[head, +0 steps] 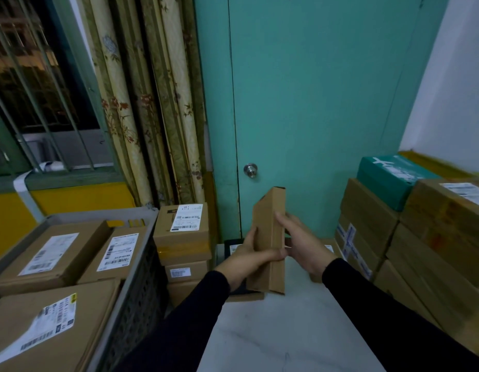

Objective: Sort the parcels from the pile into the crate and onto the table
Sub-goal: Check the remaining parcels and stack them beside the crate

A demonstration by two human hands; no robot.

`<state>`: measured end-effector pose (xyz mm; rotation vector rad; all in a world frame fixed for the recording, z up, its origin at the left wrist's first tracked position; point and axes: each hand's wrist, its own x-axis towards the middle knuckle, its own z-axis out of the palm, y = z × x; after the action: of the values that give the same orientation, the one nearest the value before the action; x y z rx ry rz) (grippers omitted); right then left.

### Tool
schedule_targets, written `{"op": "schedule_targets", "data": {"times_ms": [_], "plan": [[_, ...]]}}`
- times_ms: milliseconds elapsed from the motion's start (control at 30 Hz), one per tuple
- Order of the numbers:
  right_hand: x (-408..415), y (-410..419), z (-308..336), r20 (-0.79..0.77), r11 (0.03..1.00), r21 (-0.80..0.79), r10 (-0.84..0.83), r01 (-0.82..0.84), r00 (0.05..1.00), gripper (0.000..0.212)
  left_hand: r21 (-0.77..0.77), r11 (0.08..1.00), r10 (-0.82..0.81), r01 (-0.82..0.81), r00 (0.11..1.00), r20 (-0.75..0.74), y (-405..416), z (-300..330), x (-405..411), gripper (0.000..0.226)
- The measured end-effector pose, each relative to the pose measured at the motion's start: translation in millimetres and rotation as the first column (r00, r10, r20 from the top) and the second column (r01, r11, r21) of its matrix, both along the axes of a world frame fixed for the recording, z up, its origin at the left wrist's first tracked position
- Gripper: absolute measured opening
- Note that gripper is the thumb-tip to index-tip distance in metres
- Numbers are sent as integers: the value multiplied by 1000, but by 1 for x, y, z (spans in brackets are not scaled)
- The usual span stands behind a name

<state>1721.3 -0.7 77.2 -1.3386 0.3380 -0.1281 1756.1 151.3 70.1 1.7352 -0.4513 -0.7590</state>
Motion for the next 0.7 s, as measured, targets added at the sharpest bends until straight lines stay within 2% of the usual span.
{"op": "schedule_targets", "data": {"times_ms": [100, 133, 200, 300, 500, 700], "plan": [[-1, -3, -8, -39, 994, 93, 69, -65, 997, 84, -62, 997, -51, 50, 998, -22, -4, 9, -8, 85], [0, -1, -8, -54, 988, 129, 87, -80, 995, 88, -70, 996, -47, 45, 999, -27, -5, 11, -10, 80], [1, 1, -9, -53, 982, 174, 88, -78, 995, 80, -83, 996, -25, 21, 999, -40, -6, 14, -15, 69], [4, 4, -11, -60, 986, 168, 37, -26, 998, 83, -89, 996, -4, 2, 1000, -27, -7, 14, -17, 59], [0, 3, -13, -40, 983, 183, 23, -15, 999, 82, -85, 996, -17, 16, 1000, -16, -8, 11, -18, 77], [2, 3, -6, 23, 983, 185, -5, 1, 1000, 83, -101, 995, -21, 23, 999, 23, -9, 15, -15, 79]]}}
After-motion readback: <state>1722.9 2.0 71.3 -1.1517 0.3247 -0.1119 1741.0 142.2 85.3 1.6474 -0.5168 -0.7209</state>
